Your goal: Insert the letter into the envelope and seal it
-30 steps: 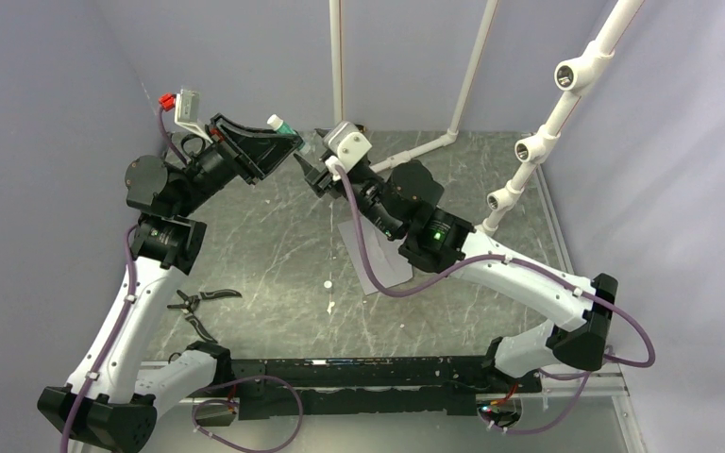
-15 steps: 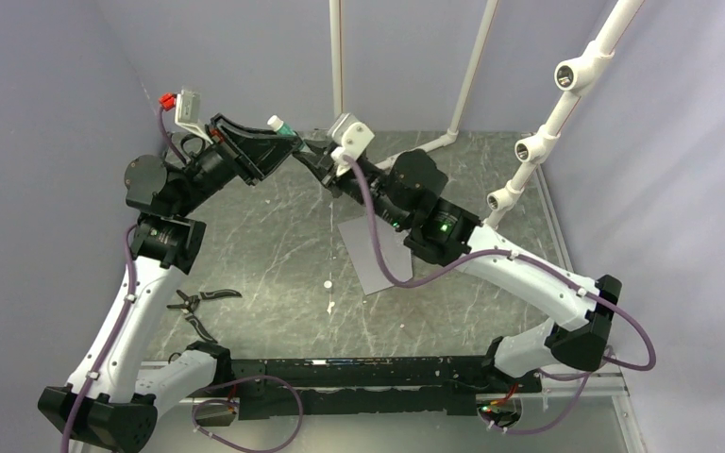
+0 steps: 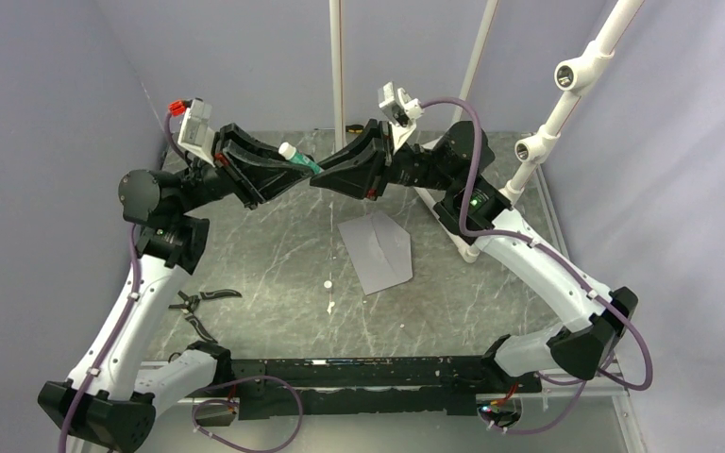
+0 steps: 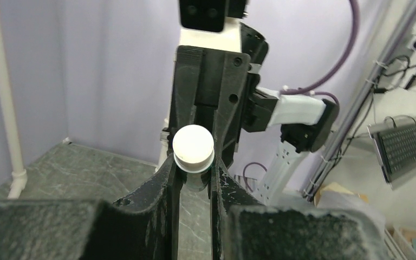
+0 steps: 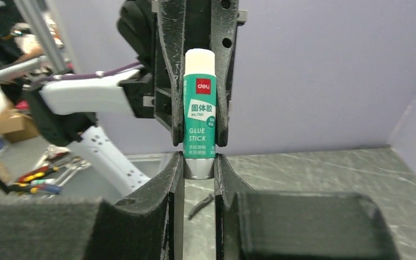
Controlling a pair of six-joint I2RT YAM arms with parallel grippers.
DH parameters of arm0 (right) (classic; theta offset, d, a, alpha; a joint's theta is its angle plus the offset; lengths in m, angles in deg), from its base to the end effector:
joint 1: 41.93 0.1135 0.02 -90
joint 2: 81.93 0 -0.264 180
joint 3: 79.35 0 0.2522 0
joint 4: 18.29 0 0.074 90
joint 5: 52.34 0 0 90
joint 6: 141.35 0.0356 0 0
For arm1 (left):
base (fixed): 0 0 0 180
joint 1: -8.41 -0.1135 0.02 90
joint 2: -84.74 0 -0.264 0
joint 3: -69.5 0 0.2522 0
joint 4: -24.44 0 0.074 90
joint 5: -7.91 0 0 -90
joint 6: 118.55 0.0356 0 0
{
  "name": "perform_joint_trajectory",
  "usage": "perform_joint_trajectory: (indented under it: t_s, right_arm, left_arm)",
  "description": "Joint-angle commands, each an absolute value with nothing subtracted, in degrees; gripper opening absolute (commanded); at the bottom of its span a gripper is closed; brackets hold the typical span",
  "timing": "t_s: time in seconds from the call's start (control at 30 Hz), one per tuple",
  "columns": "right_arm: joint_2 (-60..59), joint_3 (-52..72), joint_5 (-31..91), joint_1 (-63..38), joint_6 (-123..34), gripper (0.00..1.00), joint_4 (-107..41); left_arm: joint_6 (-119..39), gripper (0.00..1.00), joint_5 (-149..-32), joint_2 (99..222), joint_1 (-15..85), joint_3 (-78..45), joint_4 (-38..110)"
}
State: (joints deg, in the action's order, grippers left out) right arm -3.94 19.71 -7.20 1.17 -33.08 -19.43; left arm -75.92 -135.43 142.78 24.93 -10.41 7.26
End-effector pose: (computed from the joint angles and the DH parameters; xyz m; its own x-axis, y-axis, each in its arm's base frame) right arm 0.1973 0.2190 0.4962 -0.0673 0.2414 -0.9681 -0.9977 -0.0118 0.0664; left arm 0.1724 -0.0809 0.4914 -0.1553 -0.4121 -0.8978 0.9639 0.1359 -0.2291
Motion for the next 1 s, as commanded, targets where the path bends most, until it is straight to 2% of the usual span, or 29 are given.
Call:
perform_joint_trajectory:
  t_s: [0.0,0.07,0.1,0.17,0.2,0.23,0.3,0.4,0.5,0.63,0.8,0.93,0.97]
  right_arm:
    - [-8.0,20.0,-16.5,-0.4,-21.3,0.0,-4.9]
    - [-8.0,20.0,-15.8,-0.4,-20.4,0.0,-4.1]
    - [-8.3,20.1,-12.5,-0.4,-22.1,0.04,-6.2]
    - [-9.9,19.1,-4.1,-0.1,-29.1,0.55,-13.6]
    - [-11.0,18.0,1.2,0.3,-33.9,0.73,-15.6]
    - [-12.1,16.5,5.8,0.8,-37.8,0.82,-16.7]
    - [-13.3,14.2,12.5,2.6,-45.7,0.89,-17.7]
    - [-12.7,14.4,19.1,6.9,-58.5,0.9,-20.8]
    - [-10.6,16.5,31.0,14.5,-72.5,0.9,-24.1]
    - [-7.4,17.5,43.4,20.2,-82.7,0.86,-22.2]
    - [-3.6,19.1,54.0,24.3,-92.4,0.7,-20.0]
    - [-1.2,21.5,57.2,25.3,-93.8,0.58,-20.2]
    - [-1.1,21.4,57.3,25.3,-93.8,0.57,-19.5]
  left_arm:
    - [-79.1,0.03,-140.1,143.8,23.7,-11.3,-0.9]
    - [-80.1,0.02,-139.8,144.1,23.7,-11.1,-2.2]
    - [-80.3,0.02,-139.3,144.1,23.7,-11.0,-2.0]
    - [-80.2,0.02,-137.3,143.9,23.7,-10.9,-0.4]
    - [-79.8,0.02,-135.8,143.7,23.7,-10.9,1.2]
    - [-79.5,0.02,-133.9,143.3,23.7,-10.8,2.8]
    - [-79.5,0.02,-128.8,142.6,23.7,-10.3,5.7]
    - [-80.2,0.03,-123.3,142.0,23.7,-9.4,8.6]
    - [-80.4,0.02,-120.1,142.3,23.7,-10.0,13.4]
    - [-80.8,0.02,-118.2,142.4,23.7,-10.4,15.8]
    - [-80.3,0.02,-117.4,142.0,23.7,-10.2,16.7]
    - [-80.1,0.02,-117.4,141.9,23.7,-10.1,16.9]
    - [-80.0,0.02,-117.3,141.9,23.7,-10.1,17.1]
